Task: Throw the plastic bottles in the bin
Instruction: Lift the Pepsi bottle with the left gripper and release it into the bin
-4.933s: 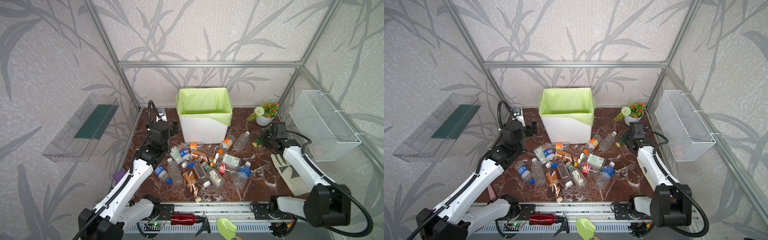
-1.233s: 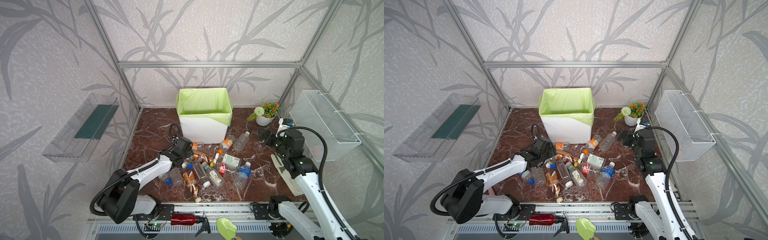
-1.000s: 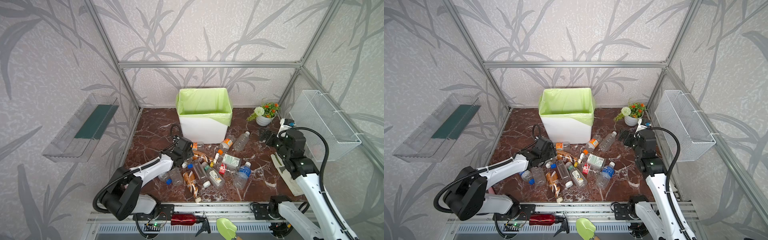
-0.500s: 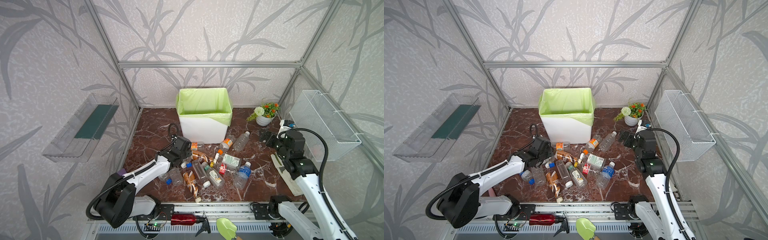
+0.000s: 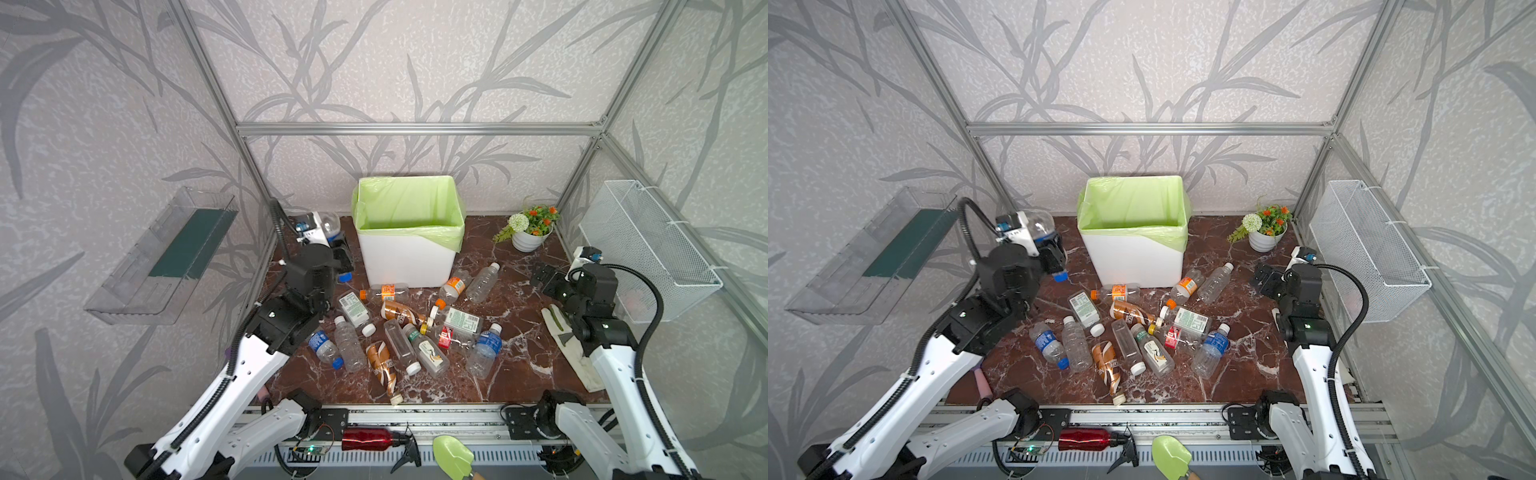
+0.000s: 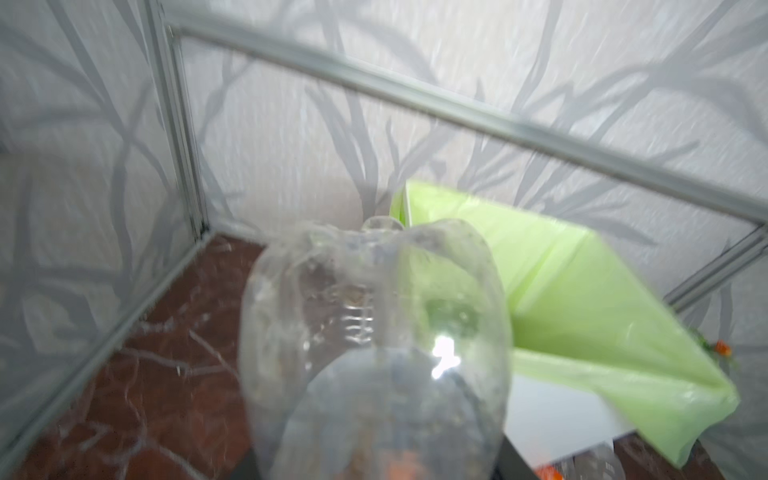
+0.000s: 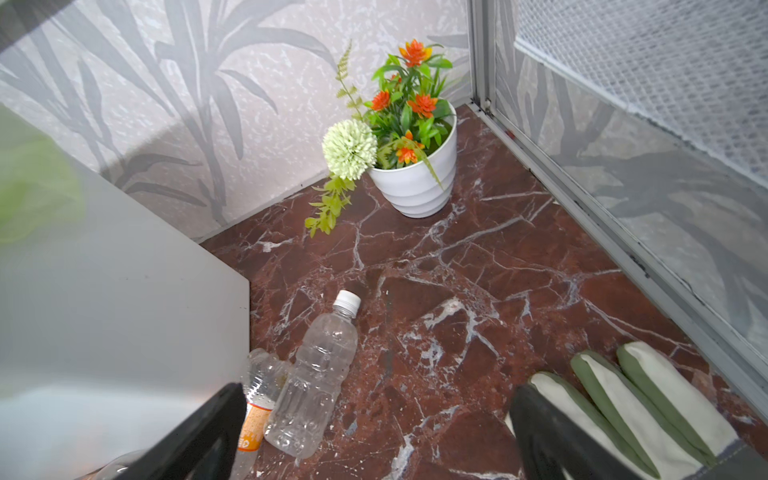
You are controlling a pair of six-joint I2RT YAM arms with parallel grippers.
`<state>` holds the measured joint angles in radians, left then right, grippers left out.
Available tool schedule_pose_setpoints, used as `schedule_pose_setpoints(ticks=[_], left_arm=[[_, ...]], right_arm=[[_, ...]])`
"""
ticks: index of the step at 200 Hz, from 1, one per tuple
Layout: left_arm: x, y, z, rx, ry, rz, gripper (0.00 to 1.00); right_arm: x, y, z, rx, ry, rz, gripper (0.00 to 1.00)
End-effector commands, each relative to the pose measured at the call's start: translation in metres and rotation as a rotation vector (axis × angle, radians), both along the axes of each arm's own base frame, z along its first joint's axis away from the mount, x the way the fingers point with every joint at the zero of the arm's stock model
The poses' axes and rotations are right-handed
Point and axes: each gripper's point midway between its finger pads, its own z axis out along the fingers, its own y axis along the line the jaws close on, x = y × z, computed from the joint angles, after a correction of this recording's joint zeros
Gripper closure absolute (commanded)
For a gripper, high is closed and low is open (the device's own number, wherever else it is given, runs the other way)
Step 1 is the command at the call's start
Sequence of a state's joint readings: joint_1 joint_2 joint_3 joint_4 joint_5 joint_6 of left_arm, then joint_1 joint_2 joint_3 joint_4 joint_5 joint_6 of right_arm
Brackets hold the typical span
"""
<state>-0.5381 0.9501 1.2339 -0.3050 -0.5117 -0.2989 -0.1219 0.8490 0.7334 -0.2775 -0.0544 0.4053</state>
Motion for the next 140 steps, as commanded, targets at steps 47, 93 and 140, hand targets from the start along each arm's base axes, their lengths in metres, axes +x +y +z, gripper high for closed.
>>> schedule_pose_setpoints(ticks=[47,93,140], left_arm=[[0.034,-0.053,0.144,0.151,-0.337,-0.161,0.52],[0.138,-0.160,-0.018,0.211,0.197,-0.410,0.32],[0.096,-0.130,0.107,0.221,-0.174,-0.337,0.01]], right_arm=[[-0.003,0.004,0.005,0.052,-0.035,0.009,0.00],[-0.003,0.007,0.007,0.075,-0.030,0.022,0.01],[-0.008,0.005,-0.002,0.079,-0.006,0.003,0.01]])
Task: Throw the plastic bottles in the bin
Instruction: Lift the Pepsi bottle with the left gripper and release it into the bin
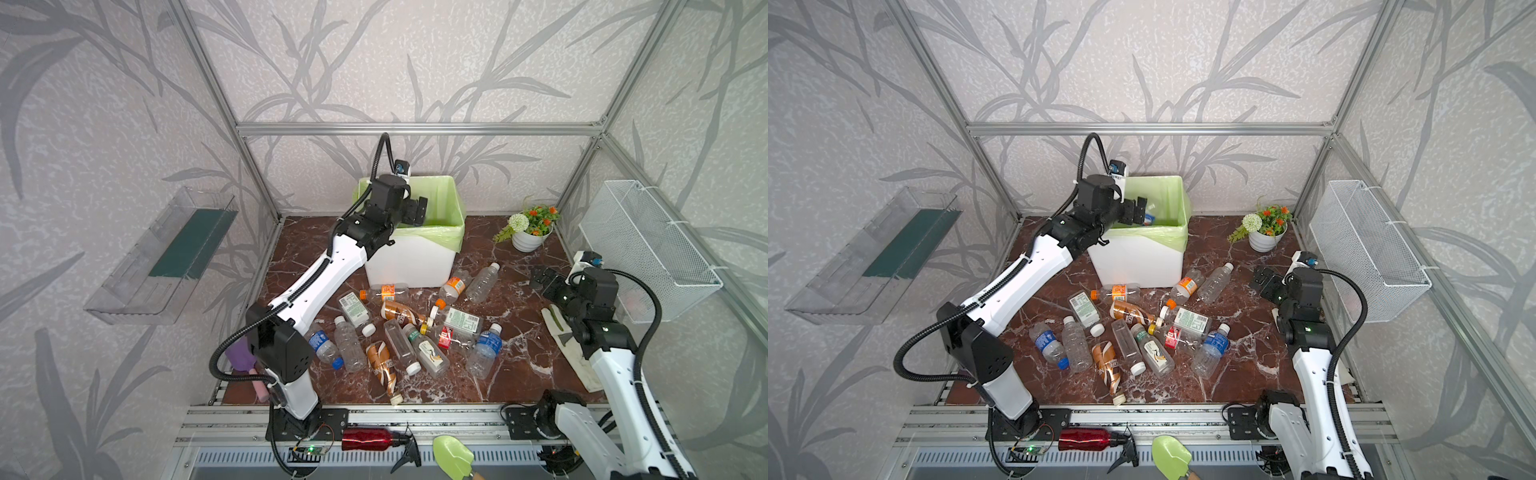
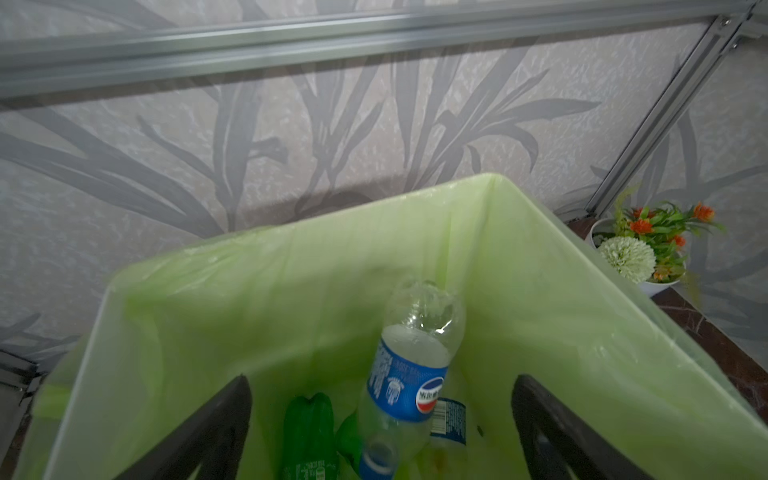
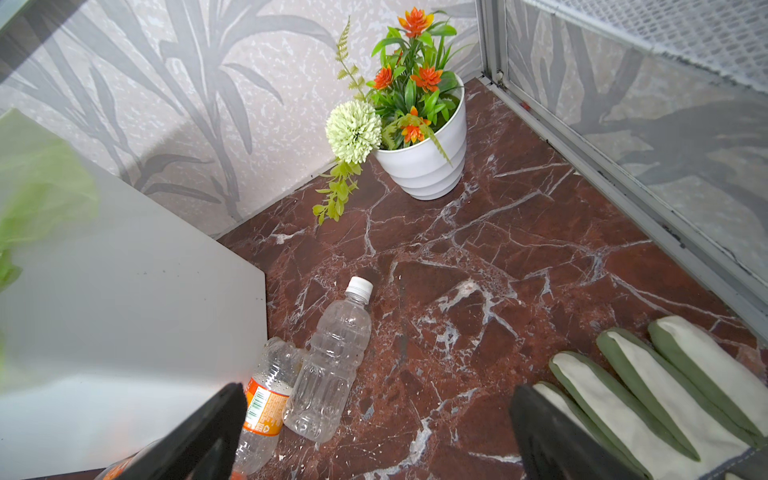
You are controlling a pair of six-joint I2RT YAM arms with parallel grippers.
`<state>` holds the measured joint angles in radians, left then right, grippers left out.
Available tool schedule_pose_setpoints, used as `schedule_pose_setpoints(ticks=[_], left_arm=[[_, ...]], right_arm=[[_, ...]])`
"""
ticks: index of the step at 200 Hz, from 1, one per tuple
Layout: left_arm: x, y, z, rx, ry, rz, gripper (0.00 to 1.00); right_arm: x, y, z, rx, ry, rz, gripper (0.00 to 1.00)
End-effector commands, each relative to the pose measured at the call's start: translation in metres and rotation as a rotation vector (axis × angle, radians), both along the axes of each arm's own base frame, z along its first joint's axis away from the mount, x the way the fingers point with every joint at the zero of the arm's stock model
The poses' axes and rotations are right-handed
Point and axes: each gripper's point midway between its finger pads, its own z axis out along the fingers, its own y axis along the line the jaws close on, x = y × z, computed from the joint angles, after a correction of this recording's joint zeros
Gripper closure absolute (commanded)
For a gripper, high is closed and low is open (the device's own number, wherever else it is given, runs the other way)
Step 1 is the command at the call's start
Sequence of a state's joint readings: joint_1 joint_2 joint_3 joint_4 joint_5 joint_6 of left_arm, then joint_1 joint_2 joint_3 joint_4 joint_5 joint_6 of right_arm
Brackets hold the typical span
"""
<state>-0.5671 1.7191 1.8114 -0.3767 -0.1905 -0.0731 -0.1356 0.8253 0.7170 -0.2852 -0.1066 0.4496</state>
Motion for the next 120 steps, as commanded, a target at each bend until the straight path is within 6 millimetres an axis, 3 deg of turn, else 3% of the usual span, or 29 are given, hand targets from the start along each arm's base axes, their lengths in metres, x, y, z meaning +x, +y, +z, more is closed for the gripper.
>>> schedule_pose_setpoints(ticks=[1,17,37,73,120], left_arm=[[-0.062,0.040,0.170,-0.147,-0.390,0.004,0.01],[-0.080,0.050,0.185,-0.158,-0.447,-0.002,0.01],[-0.096,0.066,0.178,-0.164,-0.464,0.030,0.01],[-0.106,0.103,0.116,-0.120,-0.392,0.178,0.01],[-0.124,0.138,0.028,-0.122,-0.253,0.307,0.01]], right_arm=[[-0.004,0.000,0.000,0.018,-0.002,-0.010,0.01],[-0.003,0.001,-0.008,0.046,0.012,-0.016,0.01],[-0.003,0.001,-0.013,0.063,0.025,-0.025,0.02],[0.004,0.013,-0.023,0.146,0.048,0.019,0.02],[0.009,0.024,-0.054,0.236,0.140,0.023,0.03]])
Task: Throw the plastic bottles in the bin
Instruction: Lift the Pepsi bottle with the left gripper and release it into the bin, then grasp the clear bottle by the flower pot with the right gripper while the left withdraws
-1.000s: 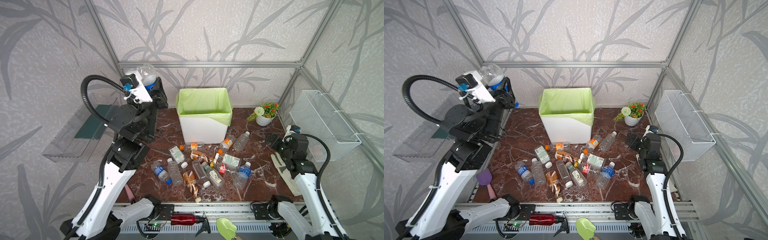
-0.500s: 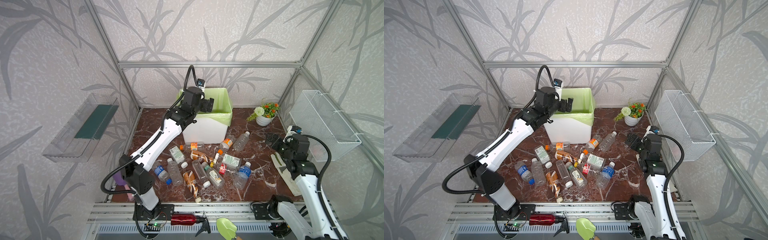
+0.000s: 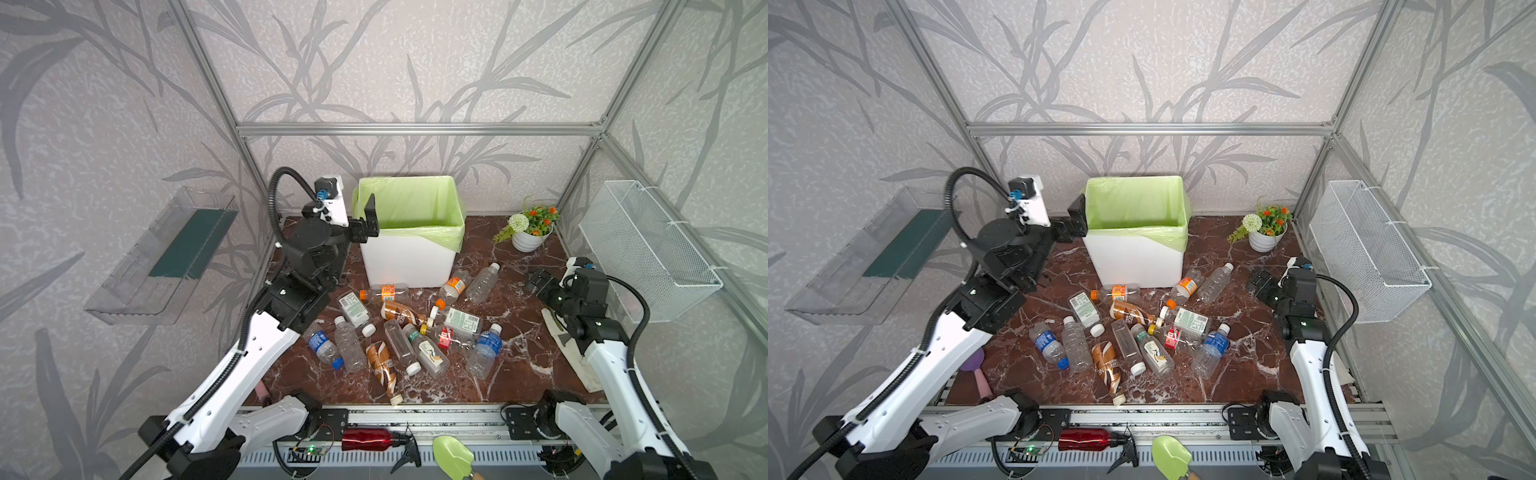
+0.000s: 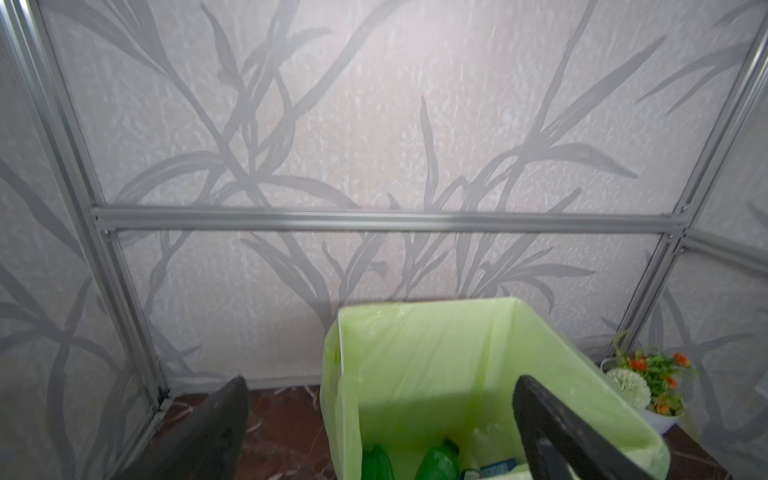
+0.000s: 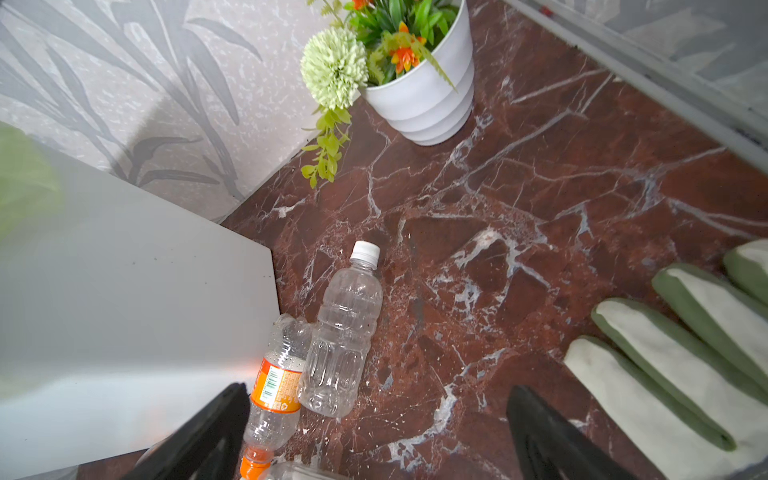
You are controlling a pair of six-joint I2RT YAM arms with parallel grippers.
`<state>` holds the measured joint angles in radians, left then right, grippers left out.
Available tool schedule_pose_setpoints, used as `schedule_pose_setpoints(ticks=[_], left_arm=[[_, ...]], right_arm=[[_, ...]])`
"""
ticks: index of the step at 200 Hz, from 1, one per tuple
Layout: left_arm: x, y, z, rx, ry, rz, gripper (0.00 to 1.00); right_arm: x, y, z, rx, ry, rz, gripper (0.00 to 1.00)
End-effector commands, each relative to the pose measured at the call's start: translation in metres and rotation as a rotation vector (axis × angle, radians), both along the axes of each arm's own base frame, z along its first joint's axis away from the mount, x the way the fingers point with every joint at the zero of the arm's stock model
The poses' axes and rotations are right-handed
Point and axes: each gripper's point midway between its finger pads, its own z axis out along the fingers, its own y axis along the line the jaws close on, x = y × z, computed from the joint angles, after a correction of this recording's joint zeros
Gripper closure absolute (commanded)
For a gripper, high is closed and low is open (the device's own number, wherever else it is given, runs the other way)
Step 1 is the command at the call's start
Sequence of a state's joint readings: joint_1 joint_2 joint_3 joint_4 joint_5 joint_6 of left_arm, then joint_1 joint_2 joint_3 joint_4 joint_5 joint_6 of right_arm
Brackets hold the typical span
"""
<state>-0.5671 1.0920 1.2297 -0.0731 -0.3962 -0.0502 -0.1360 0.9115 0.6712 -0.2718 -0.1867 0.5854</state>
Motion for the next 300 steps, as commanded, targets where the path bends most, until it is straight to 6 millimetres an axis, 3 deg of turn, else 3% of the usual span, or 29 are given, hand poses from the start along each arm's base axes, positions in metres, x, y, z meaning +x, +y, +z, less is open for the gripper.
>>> schedule_pose_setpoints(ticks=[1,27,49,69,111,150,203,251,271,285,300], left_arm=[[-0.006,0.024,-0.039,-0.013,0.074,0.105,0.01],[-0.009,0.049,-0.082,-0.025,0.175,0.163,0.01],[-0.009,0.093,-0.119,-0.148,0.278,0.241,0.01],[-0.017,0.126,-0.140,-0.215,0.296,0.316,0.01],[-0.031,0.152,-0.179,-0.310,0.378,0.380,0.01],[-0.037,0.162,-0.189,-0.327,0.386,0.410,0.01],[-0.033,0.161,-0.193,-0.350,0.393,0.393,0.01],[-0.030,0.159,-0.196,-0.366,0.404,0.380,0.01],[-0.030,0.159,-0.197,-0.376,0.407,0.381,0.01],[-0.029,0.159,-0.198,-0.378,0.409,0.380,0.01],[-0.029,0.160,-0.201,-0.382,0.415,0.389,0.01]], right_arm=[[0.005,0.011,-0.011,0.064,0.023,0.023,0.03],[0.018,0.027,-0.023,0.111,0.051,0.050,0.03],[0.033,0.043,-0.034,0.133,0.077,0.089,0.03],[0.046,0.056,-0.046,0.119,0.121,0.119,0.04],[0.075,0.080,-0.088,0.150,0.269,0.188,0.11],[0.093,0.087,-0.121,0.162,0.356,0.208,0.15],[0.090,0.097,-0.151,0.141,0.460,0.230,0.17],[0.084,0.088,-0.161,0.091,0.486,0.214,0.41],[0.085,0.083,-0.156,0.112,0.463,0.211,0.56],[0.087,0.081,-0.144,0.110,0.410,0.209,0.59],[0.090,0.079,-0.113,0.068,0.314,0.236,0.59]])
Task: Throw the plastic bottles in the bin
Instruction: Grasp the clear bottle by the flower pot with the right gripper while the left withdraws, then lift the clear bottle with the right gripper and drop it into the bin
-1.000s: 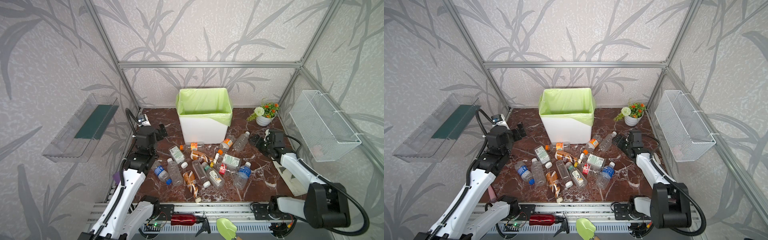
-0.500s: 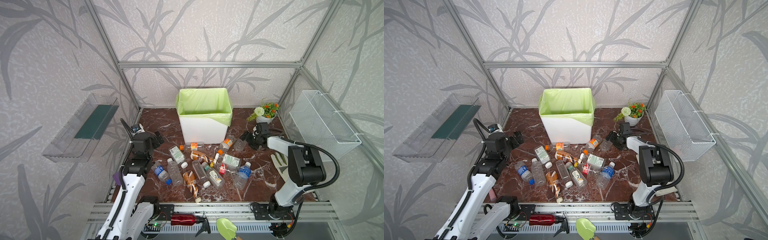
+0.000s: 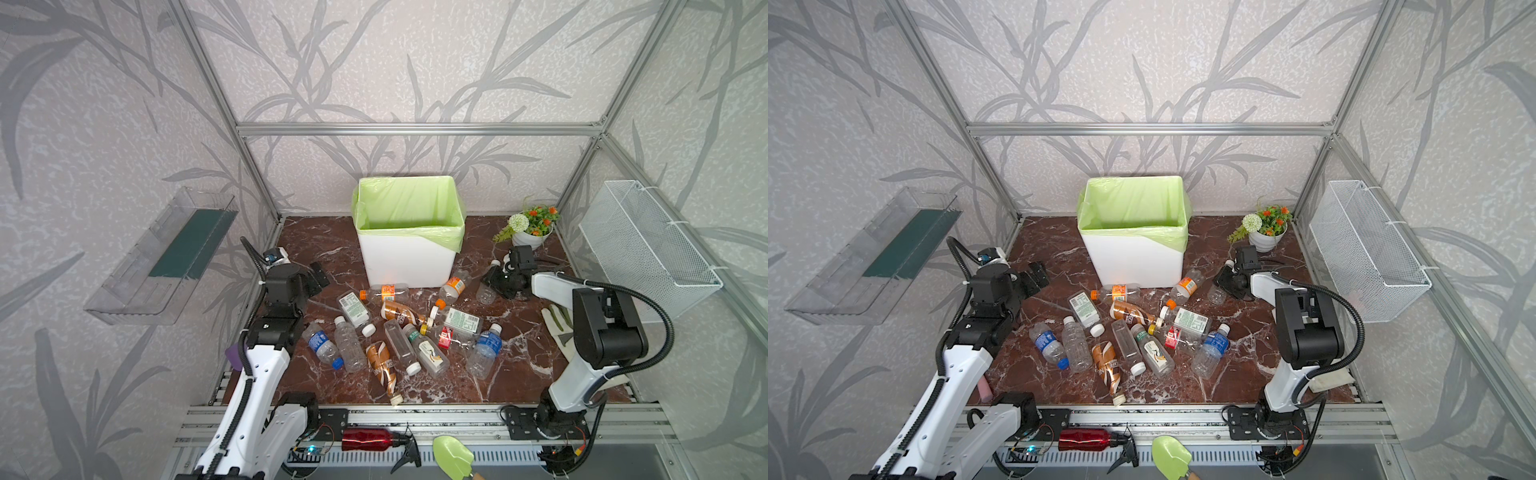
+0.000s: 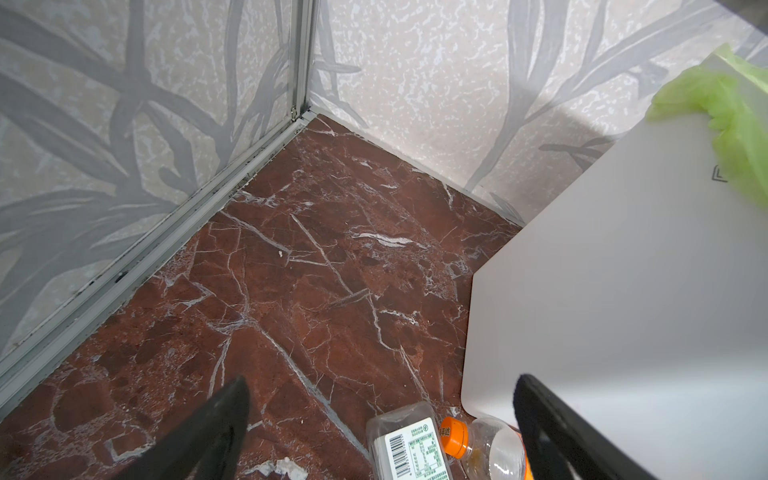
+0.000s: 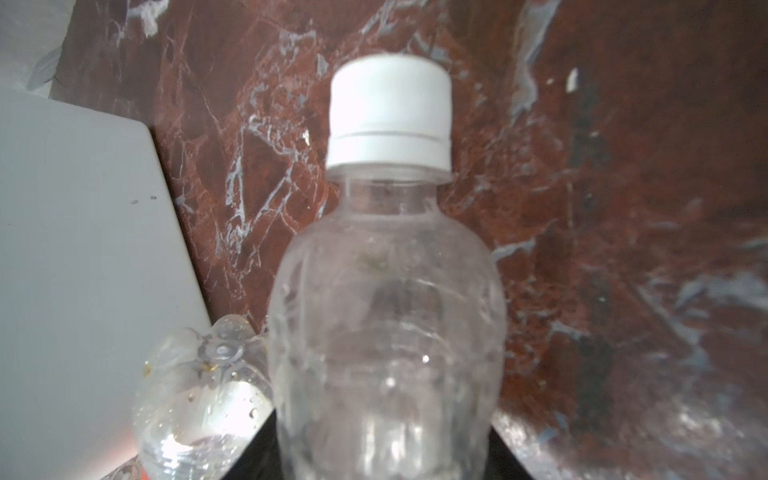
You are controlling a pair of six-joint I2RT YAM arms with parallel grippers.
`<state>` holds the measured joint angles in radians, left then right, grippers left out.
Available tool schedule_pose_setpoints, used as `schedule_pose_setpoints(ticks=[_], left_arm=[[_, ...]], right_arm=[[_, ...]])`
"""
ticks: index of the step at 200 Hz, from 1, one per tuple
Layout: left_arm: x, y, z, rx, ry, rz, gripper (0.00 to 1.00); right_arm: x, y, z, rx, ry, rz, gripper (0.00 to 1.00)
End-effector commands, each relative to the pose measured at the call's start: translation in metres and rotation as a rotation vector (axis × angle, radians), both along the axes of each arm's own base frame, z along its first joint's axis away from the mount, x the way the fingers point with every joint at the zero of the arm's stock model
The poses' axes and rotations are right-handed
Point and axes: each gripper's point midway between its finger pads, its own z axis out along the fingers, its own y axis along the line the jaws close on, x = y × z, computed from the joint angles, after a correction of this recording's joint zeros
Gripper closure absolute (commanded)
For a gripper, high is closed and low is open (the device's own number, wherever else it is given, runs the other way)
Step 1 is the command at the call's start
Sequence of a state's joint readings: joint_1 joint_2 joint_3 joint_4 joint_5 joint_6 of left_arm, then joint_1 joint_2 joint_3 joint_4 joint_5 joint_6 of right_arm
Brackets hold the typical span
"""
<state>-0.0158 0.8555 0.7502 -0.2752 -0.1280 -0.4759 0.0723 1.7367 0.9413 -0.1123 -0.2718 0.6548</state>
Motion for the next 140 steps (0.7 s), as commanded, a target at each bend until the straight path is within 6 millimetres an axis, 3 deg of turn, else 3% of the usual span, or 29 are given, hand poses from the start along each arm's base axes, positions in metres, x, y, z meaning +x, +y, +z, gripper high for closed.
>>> schedule_pose_setpoints(ticks=[1,23,40,66,92,104,116,128,140], left_arm=[[0.001,0.003,-0.003,-0.024,-0.006,0.021,0.01],[0.001,0.004,-0.012,-0.039,0.011,0.035,0.01],[-0.002,0.007,-0.021,-0.042,0.030,0.056,0.01],[-0.006,0.010,-0.032,-0.047,0.060,0.076,0.01],[-0.010,0.009,-0.043,-0.063,0.082,0.083,0.01],[-0.012,0.010,-0.048,-0.069,0.091,0.091,0.01],[-0.014,0.011,-0.051,-0.069,0.098,0.100,0.01],[-0.017,0.013,-0.053,-0.066,0.106,0.110,0.01],[-0.019,0.013,-0.055,-0.067,0.108,0.111,0.01]], right_arm=[[-0.001,-0.008,0.035,-0.041,-0.105,0.024,0.59],[0.003,-0.017,0.083,-0.058,-0.230,0.022,0.57],[0.006,-0.029,0.133,-0.077,-0.372,0.000,0.57],[0.001,-0.050,0.249,-0.108,-0.642,-0.020,0.57],[-0.016,-0.052,0.361,-0.173,-0.862,-0.001,0.57],[-0.028,-0.048,0.415,-0.171,-0.988,-0.010,0.57],[-0.041,-0.039,0.456,-0.165,-1.095,-0.006,0.57],[-0.048,-0.024,0.485,-0.152,-1.177,0.015,0.56],[-0.046,0.002,0.501,-0.104,-1.227,0.070,0.55]])
